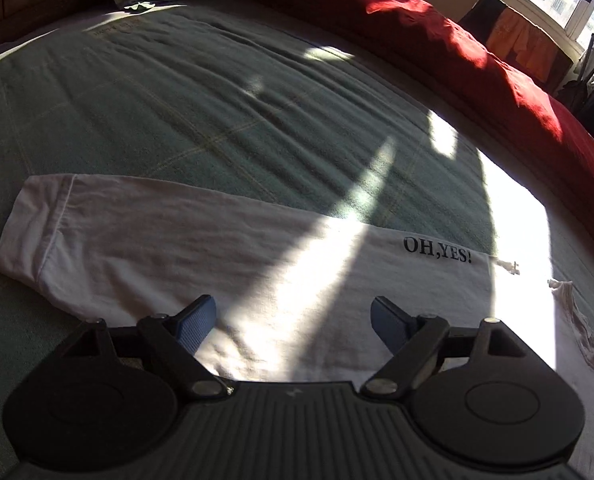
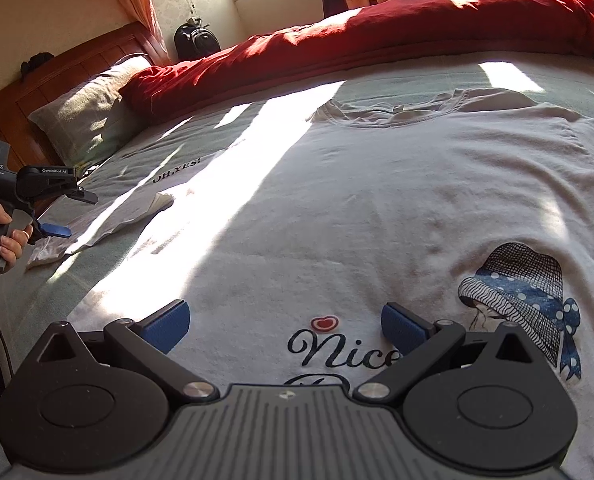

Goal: Fold clothes

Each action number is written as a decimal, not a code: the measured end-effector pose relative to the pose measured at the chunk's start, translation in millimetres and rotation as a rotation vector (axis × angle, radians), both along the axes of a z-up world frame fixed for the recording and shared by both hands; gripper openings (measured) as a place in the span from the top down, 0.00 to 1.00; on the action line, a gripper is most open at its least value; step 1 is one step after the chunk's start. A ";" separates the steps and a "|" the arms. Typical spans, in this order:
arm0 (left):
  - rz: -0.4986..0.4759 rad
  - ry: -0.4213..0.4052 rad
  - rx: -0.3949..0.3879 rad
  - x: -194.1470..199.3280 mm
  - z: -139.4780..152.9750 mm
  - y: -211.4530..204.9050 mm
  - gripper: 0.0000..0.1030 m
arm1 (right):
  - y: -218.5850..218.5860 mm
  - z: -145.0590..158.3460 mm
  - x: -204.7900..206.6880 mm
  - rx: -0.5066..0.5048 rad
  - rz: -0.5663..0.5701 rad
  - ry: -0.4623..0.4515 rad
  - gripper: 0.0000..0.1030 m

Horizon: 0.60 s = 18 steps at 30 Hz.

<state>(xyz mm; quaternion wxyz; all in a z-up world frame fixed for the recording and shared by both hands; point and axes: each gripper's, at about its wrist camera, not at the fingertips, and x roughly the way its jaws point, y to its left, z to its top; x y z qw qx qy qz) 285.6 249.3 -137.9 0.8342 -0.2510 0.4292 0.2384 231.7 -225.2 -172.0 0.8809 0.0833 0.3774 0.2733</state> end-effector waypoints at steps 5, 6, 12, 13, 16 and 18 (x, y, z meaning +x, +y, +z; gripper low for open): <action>0.009 0.037 0.018 -19.4 -11.9 6.5 0.18 | 2.5 -0.1 -1.2 -0.020 0.008 -0.011 0.00; 0.012 0.040 0.022 -22.2 -10.0 7.6 0.18 | 2.2 0.1 -1.2 -0.020 0.009 -0.011 0.00; 0.036 0.026 0.064 -26.3 10.3 17.4 0.18 | -0.8 0.6 -0.5 -0.004 0.001 0.003 0.00; 0.039 0.021 0.078 -23.6 11.8 19.6 0.18 | -1.1 0.5 -0.4 -0.002 0.001 0.004 0.00; 0.054 0.047 0.098 -16.7 4.2 27.9 0.17 | -1.5 0.2 -0.9 -0.002 0.002 0.001 0.00; 0.073 0.077 0.101 -18.1 -6.1 36.4 0.17 | -0.9 0.0 -1.7 -0.010 0.006 -0.004 0.00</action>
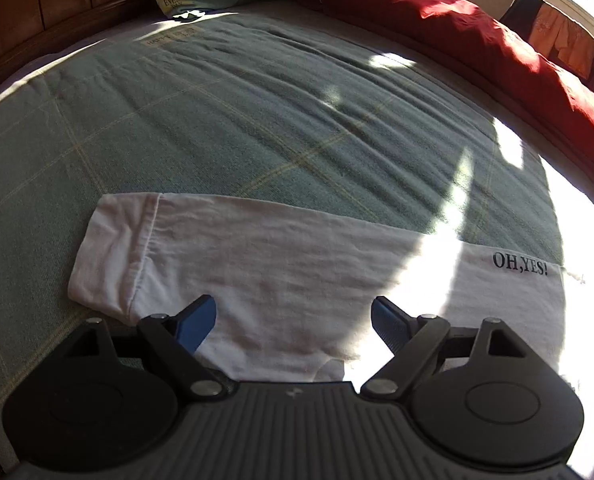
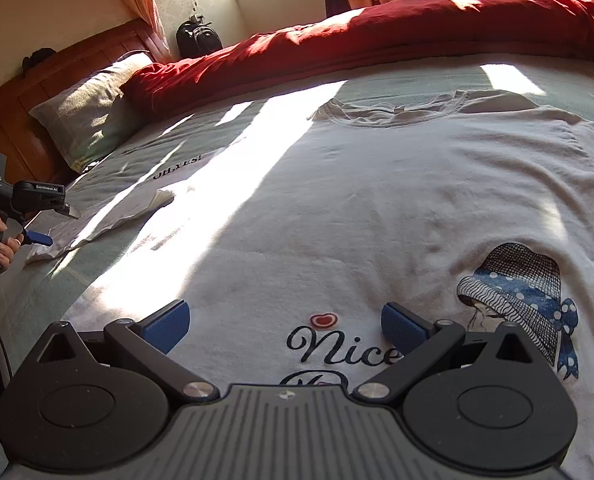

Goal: Fold clothes

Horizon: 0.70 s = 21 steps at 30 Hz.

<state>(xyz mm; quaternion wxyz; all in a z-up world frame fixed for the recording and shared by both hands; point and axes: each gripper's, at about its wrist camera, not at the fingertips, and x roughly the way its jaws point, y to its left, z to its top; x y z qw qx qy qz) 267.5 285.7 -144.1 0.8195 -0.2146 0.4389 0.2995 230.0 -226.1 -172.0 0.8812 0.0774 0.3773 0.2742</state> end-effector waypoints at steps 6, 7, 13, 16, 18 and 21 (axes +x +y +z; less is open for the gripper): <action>0.030 -0.035 -0.005 -24.9 -4.6 20.5 0.18 | 2.7 -0.5 -1.5 -0.025 0.009 -0.014 0.00; 0.050 -0.037 -0.015 -24.6 -1.4 21.0 0.18 | 2.6 -0.3 -1.6 -0.024 0.009 -0.014 0.00; -0.059 -0.107 -0.079 6.3 27.6 -20.9 0.19 | 1.2 -0.2 -0.4 -0.008 0.003 -0.005 0.00; -0.226 -0.140 -0.128 38.7 38.9 -70.0 0.19 | 1.3 -0.1 -0.9 -0.009 0.003 -0.005 0.00; -0.338 -0.163 -0.182 62.5 43.3 -107.6 0.18 | 1.2 0.1 -1.0 -0.010 0.004 -0.005 0.00; -0.440 -0.160 -0.248 91.7 37.4 -150.0 0.18 | -0.2 -0.1 -0.2 -0.003 0.006 0.000 0.00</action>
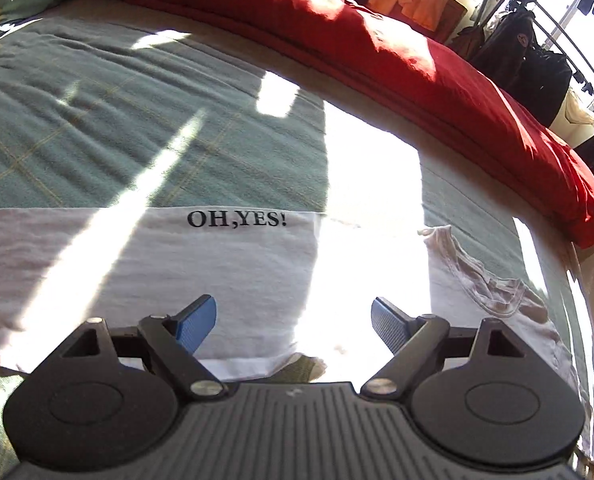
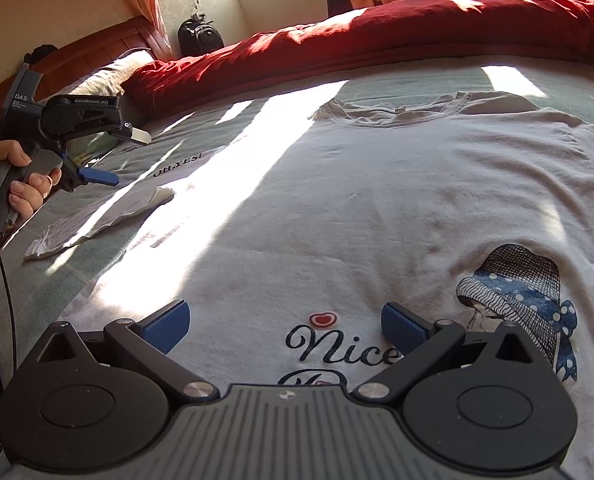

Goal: Fold clothes

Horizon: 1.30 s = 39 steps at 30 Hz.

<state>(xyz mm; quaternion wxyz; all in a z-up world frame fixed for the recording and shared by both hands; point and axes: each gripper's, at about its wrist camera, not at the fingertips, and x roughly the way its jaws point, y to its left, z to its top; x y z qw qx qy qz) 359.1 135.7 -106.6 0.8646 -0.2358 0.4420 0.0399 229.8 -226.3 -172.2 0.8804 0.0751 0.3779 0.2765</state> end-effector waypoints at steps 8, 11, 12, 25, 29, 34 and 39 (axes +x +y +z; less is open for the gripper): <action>-0.042 0.083 -0.048 2.2 -38.8 -33.2 0.18 | -4.2 1.2 1.5 0.022 -0.002 0.020 0.00; -0.047 0.087 -0.052 -6.8 -34.2 -32.8 0.18 | -6.4 1.7 2.9 0.033 -0.007 0.031 0.00; -0.043 0.087 -0.051 -6.9 -29.9 -32.9 0.18 | -7.0 1.7 3.6 0.037 -0.009 0.034 0.00; -0.192 0.080 0.055 1.3 0.0 -103.9 0.18 | -5.6 0.8 2.1 0.024 -0.007 0.027 0.00; -0.233 0.122 0.089 0.9 -12.2 -121.0 0.18 | -8.2 1.4 3.2 0.041 -0.013 0.041 0.00; -0.233 0.171 0.110 -6.2 -27.6 -125.6 0.18 | -12.4 1.5 5.2 0.064 -0.021 0.059 0.00; -0.201 0.187 0.105 -28.1 -28.4 -116.6 0.18 | -16.3 1.4 7.8 0.087 -0.031 0.076 0.00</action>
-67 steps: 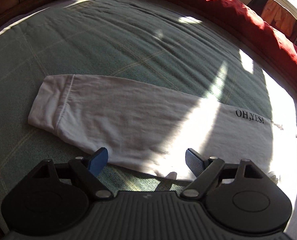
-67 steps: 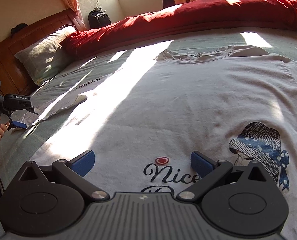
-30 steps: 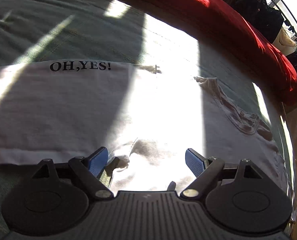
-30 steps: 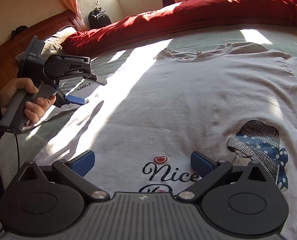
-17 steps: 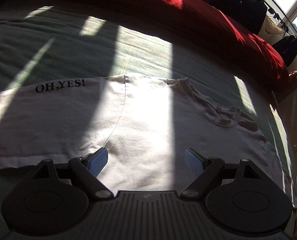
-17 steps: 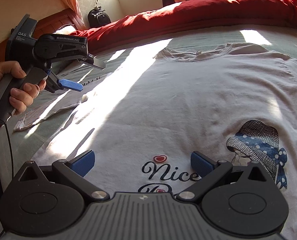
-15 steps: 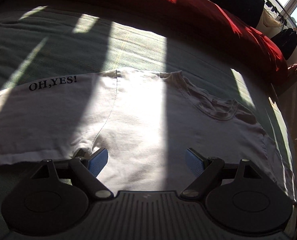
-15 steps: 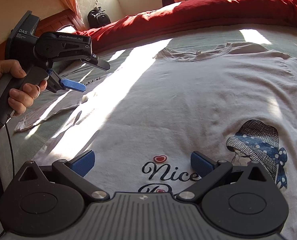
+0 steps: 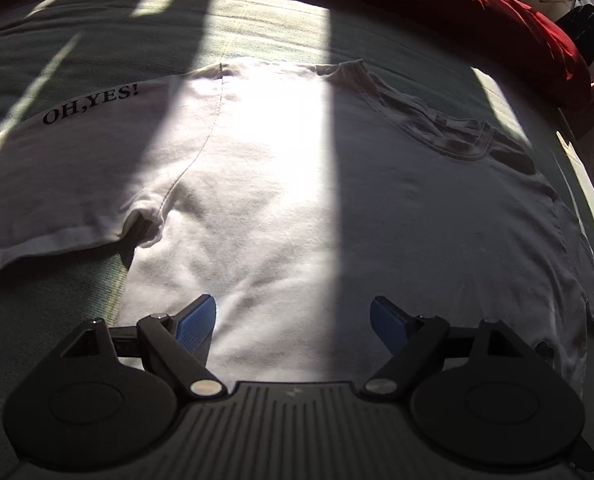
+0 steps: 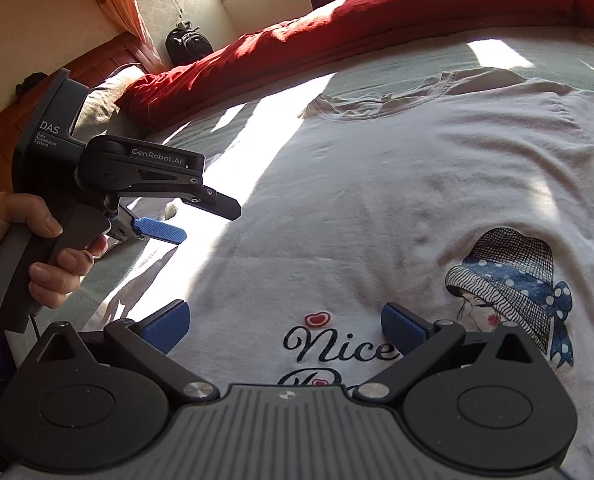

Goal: Fold clothes

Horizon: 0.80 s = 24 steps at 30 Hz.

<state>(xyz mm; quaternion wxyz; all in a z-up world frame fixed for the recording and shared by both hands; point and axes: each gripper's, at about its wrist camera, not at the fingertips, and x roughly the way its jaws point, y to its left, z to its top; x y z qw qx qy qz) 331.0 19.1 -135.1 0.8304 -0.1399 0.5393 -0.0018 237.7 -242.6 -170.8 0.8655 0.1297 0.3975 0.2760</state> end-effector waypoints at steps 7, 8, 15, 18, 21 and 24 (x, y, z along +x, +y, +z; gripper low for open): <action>-0.005 -0.051 -0.004 -32.7 33.0 -8.0 0.18 | 3.3 -0.1 -0.4 -0.013 -0.001 -0.005 0.00; -0.011 -0.062 -0.006 -37.3 40.7 -10.9 0.18 | 3.7 -0.2 -0.9 -0.015 -0.002 -0.007 0.00; -0.046 -0.184 -0.050 -81.8 110.3 -20.8 0.18 | 10.9 8.6 -9.5 -0.097 -0.023 -0.028 0.00; -0.050 -0.227 -0.039 -99.1 131.9 -24.5 0.18 | 9.7 25.8 -14.7 -0.142 -0.080 -0.038 0.00; -0.051 -0.258 -0.023 -113.7 144.7 -32.6 0.18 | -2.1 46.7 -29.2 -0.163 -0.132 -0.049 0.00; -0.063 -0.287 -0.009 -128.9 153.2 -43.0 0.18 | -15.5 60.8 -49.1 -0.234 -0.187 -0.055 0.00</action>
